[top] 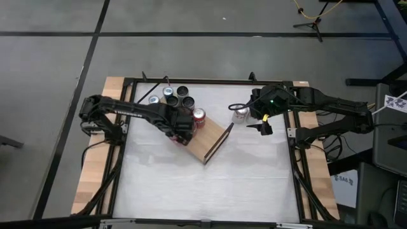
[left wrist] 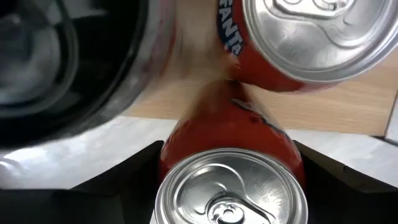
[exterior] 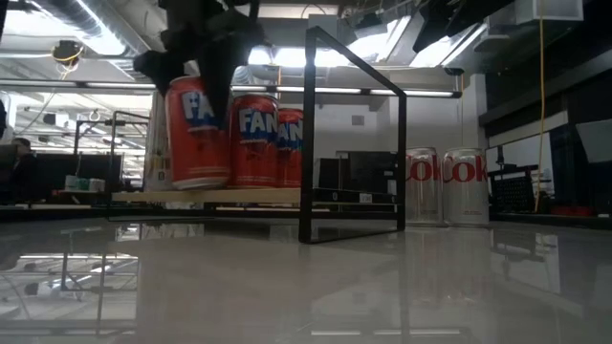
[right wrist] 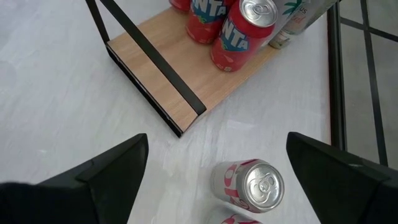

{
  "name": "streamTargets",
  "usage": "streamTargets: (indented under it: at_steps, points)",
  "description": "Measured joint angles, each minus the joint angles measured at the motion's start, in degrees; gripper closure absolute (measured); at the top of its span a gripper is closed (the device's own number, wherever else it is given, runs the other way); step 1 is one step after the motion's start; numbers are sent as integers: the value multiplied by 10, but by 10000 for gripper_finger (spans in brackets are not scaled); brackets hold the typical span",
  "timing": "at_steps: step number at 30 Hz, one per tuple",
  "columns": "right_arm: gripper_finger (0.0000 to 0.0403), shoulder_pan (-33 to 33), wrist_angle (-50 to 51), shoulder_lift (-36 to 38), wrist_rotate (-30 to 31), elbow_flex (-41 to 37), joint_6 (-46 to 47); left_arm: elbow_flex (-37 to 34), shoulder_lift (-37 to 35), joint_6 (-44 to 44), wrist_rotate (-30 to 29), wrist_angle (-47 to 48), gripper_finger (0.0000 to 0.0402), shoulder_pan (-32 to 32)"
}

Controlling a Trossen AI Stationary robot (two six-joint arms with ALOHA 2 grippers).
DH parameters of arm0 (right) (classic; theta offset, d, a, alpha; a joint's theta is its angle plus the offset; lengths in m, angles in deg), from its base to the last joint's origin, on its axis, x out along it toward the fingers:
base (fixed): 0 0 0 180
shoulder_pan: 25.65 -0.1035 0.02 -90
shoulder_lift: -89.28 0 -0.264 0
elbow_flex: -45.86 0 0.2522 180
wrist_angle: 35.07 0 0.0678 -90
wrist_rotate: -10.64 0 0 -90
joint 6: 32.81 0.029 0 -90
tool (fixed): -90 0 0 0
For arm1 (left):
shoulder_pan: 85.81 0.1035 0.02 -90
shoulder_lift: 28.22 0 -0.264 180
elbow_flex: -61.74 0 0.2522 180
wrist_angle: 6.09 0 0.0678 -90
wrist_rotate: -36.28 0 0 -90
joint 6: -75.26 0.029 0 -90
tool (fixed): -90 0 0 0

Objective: Place canned beverage on shelf
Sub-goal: Put the red soda can aligned with the other red soda can on the shelf

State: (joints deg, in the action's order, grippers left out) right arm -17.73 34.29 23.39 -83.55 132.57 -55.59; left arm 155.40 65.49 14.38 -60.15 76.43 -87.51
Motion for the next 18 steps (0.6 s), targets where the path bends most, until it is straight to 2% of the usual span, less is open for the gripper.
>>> streamTargets:
  at_steps: [18]
  points:
    - [24,0,-1,0,0,0,0,0,0,-7,-20,-20,117,22]
